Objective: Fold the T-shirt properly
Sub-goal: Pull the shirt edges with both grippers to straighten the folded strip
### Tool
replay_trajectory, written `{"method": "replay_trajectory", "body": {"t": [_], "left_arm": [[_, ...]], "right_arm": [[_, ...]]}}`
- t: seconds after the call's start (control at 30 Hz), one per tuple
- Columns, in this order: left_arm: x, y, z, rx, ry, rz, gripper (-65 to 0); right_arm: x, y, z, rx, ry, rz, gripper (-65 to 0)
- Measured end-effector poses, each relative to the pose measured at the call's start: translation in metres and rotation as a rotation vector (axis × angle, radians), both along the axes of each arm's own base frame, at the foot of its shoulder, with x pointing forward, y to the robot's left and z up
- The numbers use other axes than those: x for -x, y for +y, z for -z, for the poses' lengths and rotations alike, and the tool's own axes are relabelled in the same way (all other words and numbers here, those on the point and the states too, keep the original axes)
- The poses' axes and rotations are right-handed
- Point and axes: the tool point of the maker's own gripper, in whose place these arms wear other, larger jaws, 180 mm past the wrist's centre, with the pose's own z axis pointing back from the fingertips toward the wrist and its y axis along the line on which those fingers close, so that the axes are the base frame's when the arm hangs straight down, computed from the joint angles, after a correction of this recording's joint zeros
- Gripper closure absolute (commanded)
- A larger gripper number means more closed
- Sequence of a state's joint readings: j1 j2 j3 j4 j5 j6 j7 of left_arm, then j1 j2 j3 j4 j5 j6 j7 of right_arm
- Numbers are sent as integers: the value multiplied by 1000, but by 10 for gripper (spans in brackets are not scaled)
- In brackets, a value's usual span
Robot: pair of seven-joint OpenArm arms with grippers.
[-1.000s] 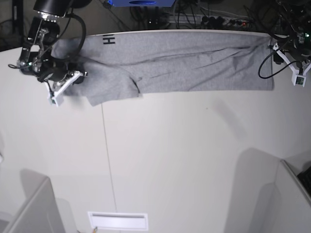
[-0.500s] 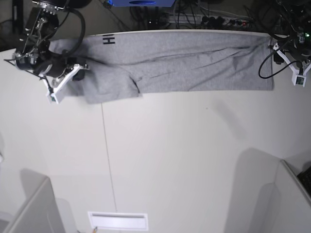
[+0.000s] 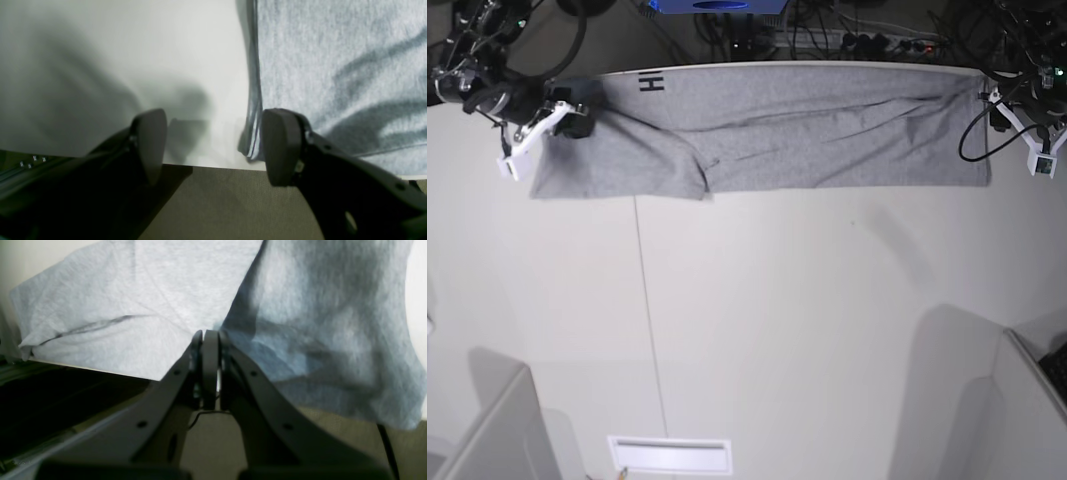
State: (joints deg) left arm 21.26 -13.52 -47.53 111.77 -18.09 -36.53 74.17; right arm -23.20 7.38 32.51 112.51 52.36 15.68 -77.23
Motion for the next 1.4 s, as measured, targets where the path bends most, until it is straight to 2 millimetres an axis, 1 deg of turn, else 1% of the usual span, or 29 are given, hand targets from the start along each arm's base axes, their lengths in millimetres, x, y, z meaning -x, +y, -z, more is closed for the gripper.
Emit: {"method": "replay_trajectory", "body": {"t": [0.27,0.43,0.47,0.5,0.53,0.57,0.63,0.67,0.7,0.8,0.87,0.93,0.97,1.0,1.03,1.13,1.2,1.27,1.33,1.4], "left_arm": [[-1,0,0,0,-1,0,-434],[0,-2,2,8,-1,-1,-428],[-1,-3,2,8,0,2,-405],[-1,-3,2,10,-2,3,-360],[-2,-4,2,12,-5,4,-281],[-2,-5,2,16,-9,4,-199],[-4,-8,3,26,-17,-3,0],[-5,-10,5,34,-25,-16,0],[-7,-14,6,48,-34,-20,0],[-9,-18,8,60,-38,-12,0],[-9,-18,8,60,-38,-12,0],[-9,-18,8,61,-38,-13,0],[-9,-18,8,60,-38,-13,0],[-9,-18,8,60,-37,-13,0],[-9,-18,8,61,-38,-13,0],[-9,-18,8,60,-38,-13,0],[-9,-18,8,61,-39,-13,0],[-9,-18,8,61,-38,-13,0],[-8,-22,11,72,-37,-19,0],[-6,-28,16,88,-32,-27,0]], "right_arm": [[20,1,8,-2,53,-2,0],[18,0,7,-3,49,-1,0],[18,0,8,0,50,0,0],[18,0,8,0,51,0,0],[17,0,7,0,45,3,-30],[16,-1,7,1,39,6,-89],[14,-1,6,1,34,9,-201],[11,-1,5,1,22,13,-236],[7,-2,3,1,6,20,-249],[-3,-4,-1,8,-39,39,-231],[-6,-5,-2,8,-54,48,-200],[-6,-5,-2,8,-54,48,-134],[-6,-5,-2,8,-55,48,-86],[-8,-5,-3,9,-62,50,-20],[-11,-6,-3,8,-69,52,0],[-20,-5,-8,7,-94,52,0],[-24,-6,-7,-2,-101,62,0],[-24,-8,1,-16,-78,75,0],[-23,-17,15,29,-29,85,0],[-28,-23,25,85,-4,87,0]]}}
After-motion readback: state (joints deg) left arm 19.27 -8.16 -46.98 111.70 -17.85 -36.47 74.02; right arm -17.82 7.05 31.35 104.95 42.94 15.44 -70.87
